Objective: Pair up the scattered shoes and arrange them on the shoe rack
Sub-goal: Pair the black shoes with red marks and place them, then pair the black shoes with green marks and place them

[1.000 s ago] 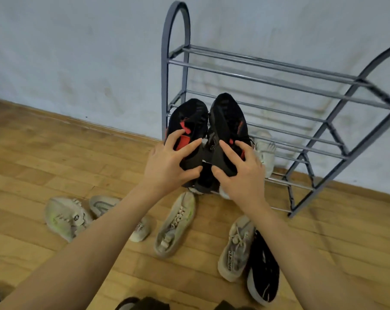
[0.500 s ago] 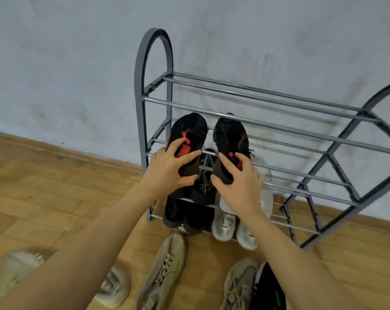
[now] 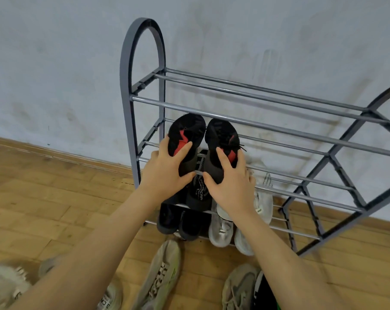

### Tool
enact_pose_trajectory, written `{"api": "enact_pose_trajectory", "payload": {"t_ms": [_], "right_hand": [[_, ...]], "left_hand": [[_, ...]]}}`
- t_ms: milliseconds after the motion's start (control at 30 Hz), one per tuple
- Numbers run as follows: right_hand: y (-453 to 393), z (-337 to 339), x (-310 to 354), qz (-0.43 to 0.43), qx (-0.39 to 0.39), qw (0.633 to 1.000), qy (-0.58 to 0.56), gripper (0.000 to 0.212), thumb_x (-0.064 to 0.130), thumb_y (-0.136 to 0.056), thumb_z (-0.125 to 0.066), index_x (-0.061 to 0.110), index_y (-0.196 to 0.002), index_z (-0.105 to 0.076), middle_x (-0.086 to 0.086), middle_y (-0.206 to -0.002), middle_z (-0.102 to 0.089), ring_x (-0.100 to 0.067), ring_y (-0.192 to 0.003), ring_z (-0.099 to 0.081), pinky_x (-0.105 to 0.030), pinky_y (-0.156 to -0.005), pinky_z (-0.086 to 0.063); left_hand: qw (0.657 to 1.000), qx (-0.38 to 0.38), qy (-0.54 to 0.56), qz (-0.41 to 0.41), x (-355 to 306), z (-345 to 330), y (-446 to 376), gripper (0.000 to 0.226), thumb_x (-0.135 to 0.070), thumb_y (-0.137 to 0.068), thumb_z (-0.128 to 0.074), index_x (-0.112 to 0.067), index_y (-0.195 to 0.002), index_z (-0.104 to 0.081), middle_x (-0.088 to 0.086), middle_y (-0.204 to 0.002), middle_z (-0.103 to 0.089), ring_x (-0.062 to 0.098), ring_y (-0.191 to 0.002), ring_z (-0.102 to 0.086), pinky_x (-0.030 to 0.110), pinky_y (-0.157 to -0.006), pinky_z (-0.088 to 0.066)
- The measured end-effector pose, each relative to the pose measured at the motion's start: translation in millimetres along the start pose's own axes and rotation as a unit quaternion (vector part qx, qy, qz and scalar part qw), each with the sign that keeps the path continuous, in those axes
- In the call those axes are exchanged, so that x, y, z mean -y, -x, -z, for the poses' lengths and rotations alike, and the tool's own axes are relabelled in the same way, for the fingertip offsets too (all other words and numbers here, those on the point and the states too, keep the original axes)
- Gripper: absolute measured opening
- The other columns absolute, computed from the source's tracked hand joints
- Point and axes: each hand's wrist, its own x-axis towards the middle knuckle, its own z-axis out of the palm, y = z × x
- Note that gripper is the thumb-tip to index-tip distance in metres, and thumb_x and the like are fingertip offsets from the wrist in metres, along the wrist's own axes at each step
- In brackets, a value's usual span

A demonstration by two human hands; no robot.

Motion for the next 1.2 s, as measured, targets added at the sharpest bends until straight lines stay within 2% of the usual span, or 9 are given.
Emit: {"api": "enact_pose_trajectory", "payload": {"t_ms": [200,400,500,633,767,933,1033,1133,1200], "right_hand": [[-3.9,-12.4,9.7,0.016,-0.022,0.996,-0.088,0.046,0.045,-0.087,-0.058,0.039,-0.132,-0.050,-0.007,-0.151,-0.027,-0.035,-0.131,-0.033,-0.054,-0.106,-0.029],[-12.3,-22.6,12.5,0.025,-0.042,0.994,-0.100,0.042,0.042,-0.088,-0.058,0.037,-0.130,-0.053,-0.007,-0.150,-0.030,-0.033,-0.131,-0.035,-0.053,-0.106,-0.030],[-13.1,-24.4,11.5,0.033,-0.033,0.997,-0.066,0.043,0.045,-0.090,-0.054,0.038,-0.132,-0.049,-0.007,-0.150,-0.029,-0.034,-0.130,-0.035,-0.050,-0.105,-0.030],[-12.8,-19.6,12.9,0.029,-0.005,0.999,-0.037,0.043,0.047,-0.092,-0.048,0.042,-0.135,-0.043,-0.006,-0.152,-0.026,-0.036,-0.130,-0.034,-0.053,-0.105,-0.032],[-8.9,-11.1,15.2,0.021,0.027,0.999,0.011,0.046,0.050,-0.095,-0.039,0.045,-0.140,-0.032,-0.008,-0.156,-0.013,-0.038,-0.135,-0.025,-0.053,-0.108,-0.020],[15.5,2.5,35.8,0.041,0.024,0.999,0.002,0.062,0.043,-0.095,-0.043,0.035,-0.148,-0.013,-0.009,-0.158,0.003,-0.033,-0.143,0.001,-0.050,-0.113,-0.006],[32.7,11.8,58.1,0.078,0.032,0.996,-0.033,0.060,0.036,-0.095,-0.047,0.030,-0.148,-0.019,-0.008,-0.157,-0.007,-0.031,-0.143,-0.007,-0.046,-0.114,-0.010],[47.4,21.0,90.0,0.119,0.046,0.989,-0.075,0.051,0.032,-0.096,-0.046,0.025,-0.144,-0.032,-0.007,-0.151,-0.028,-0.028,-0.137,-0.025,-0.043,-0.109,-0.021],[57.9,21.3,114.5,0.150,0.069,0.981,-0.102,0.046,0.031,-0.097,-0.045,0.022,-0.141,-0.039,-0.006,-0.145,-0.038,-0.027,-0.131,-0.035,-0.042,-0.106,-0.027]], "left_hand": [[0.994,-0.025,0.103,-0.029,2.1,-0.6,-1.2,0.050,-0.030,-0.085,-0.064,-0.024,-0.133,-0.050,0.014,-0.146,-0.035,0.045,-0.122,-0.037,0.052,-0.091,-0.043],[0.990,-0.046,0.127,-0.035,7.4,-1.5,-12.9,0.042,-0.023,-0.083,-0.068,-0.015,-0.124,-0.059,0.014,-0.136,-0.047,0.048,-0.118,-0.041,0.052,-0.089,-0.044],[0.992,-0.028,0.119,-0.041,10.6,-8.3,-6.8,0.042,-0.029,-0.084,-0.062,-0.016,-0.124,-0.058,0.016,-0.135,-0.048,0.050,-0.118,-0.040,0.054,-0.088,-0.045],[0.995,-0.005,0.086,-0.049,13.4,-12.3,-2.3,0.056,-0.044,-0.085,-0.034,-0.019,-0.133,-0.049,0.018,-0.139,-0.042,0.052,-0.121,-0.035,0.056,-0.091,-0.043],[0.999,0.021,0.016,-0.035,11.7,-3.2,4.2,0.061,-0.046,-0.086,-0.021,-0.028,-0.142,-0.034,0.013,-0.150,-0.029,0.050,-0.130,-0.027,0.059,-0.101,-0.032],[1.000,-0.020,0.011,-0.011,14.8,23.9,31.2,0.051,-0.026,-0.094,-0.047,-0.017,-0.142,-0.035,0.012,-0.143,-0.041,0.036,-0.133,-0.033,0.050,-0.107,-0.029],[0.999,-0.050,-0.019,0.003,24.1,54.9,55.8,0.045,-0.026,-0.091,-0.049,-0.014,-0.135,-0.046,0.010,-0.136,-0.051,0.031,-0.128,-0.043,0.047,-0.102,-0.034],[0.997,-0.054,-0.036,0.041,38.8,89.9,84.7,0.048,-0.032,-0.089,-0.038,-0.013,-0.132,-0.048,0.011,-0.136,-0.050,0.033,-0.126,-0.043,0.048,-0.101,-0.034],[0.995,-0.061,-0.053,0.066,52.5,111.0,107.8,0.047,-0.031,-0.091,-0.040,-0.013,-0.133,-0.047,0.012,-0.137,-0.049,0.034,-0.126,-0.043,0.049,-0.101,-0.033]]}}
